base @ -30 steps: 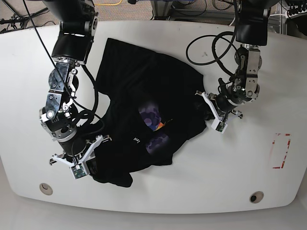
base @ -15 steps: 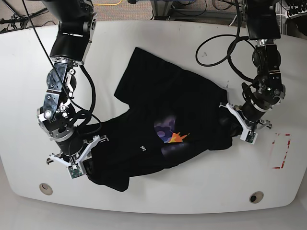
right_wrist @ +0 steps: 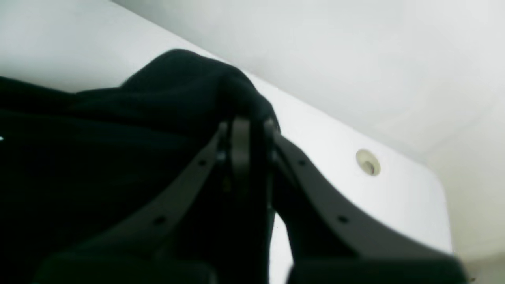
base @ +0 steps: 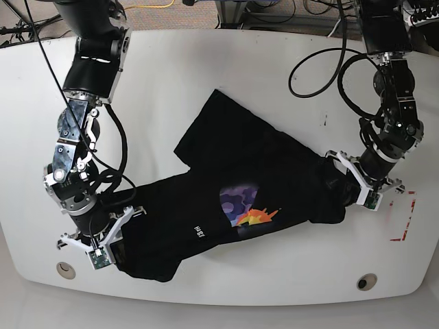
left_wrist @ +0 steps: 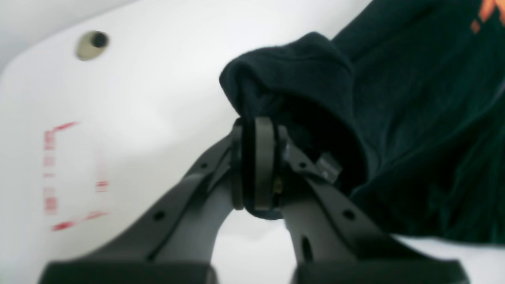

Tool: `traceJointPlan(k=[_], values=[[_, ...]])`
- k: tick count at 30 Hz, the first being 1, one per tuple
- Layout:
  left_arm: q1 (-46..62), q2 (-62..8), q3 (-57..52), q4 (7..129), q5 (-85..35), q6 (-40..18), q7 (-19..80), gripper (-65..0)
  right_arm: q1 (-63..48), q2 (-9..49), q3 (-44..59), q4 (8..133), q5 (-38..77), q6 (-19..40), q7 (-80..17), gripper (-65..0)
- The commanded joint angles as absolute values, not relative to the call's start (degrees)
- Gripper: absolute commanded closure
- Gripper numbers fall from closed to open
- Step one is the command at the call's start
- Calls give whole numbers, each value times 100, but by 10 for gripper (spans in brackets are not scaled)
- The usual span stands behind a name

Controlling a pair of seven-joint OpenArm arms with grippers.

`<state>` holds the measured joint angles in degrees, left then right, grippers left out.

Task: Fold the T-shirt properly
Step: 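Pull the shirt apart with both grippers, stretching it lengthwise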

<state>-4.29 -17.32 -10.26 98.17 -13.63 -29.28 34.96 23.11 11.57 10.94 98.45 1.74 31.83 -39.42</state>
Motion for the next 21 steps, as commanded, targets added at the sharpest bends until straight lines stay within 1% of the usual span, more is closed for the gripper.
traceJointPlan(k=[1,6,8,14,21], values=[[-582,-1898,-1107,10059,-1419,-2922,3353,-1,2662,1273,1117,9929,211,3125,-3735,-5],[-721,-2009,-1183,10168,-1458,-2936,3383,-1,2847,1328,1117,9904,202,3124,-3753,-6],[-864,-2073,-1262,10199,-1480,-2767,3355,-1,2950,1333,1151,9891,204,3159,-3750,-10],[-1192,-2156,-1423,10268,-1535,-2527,3422,0,3160,1385,1167,9848,204,3162,-3768,-11],[-1615,-2199,-1799,10186,-1479,-2496,3850,0,3512,1522,1169,9693,213,3182,-3842,-12]])
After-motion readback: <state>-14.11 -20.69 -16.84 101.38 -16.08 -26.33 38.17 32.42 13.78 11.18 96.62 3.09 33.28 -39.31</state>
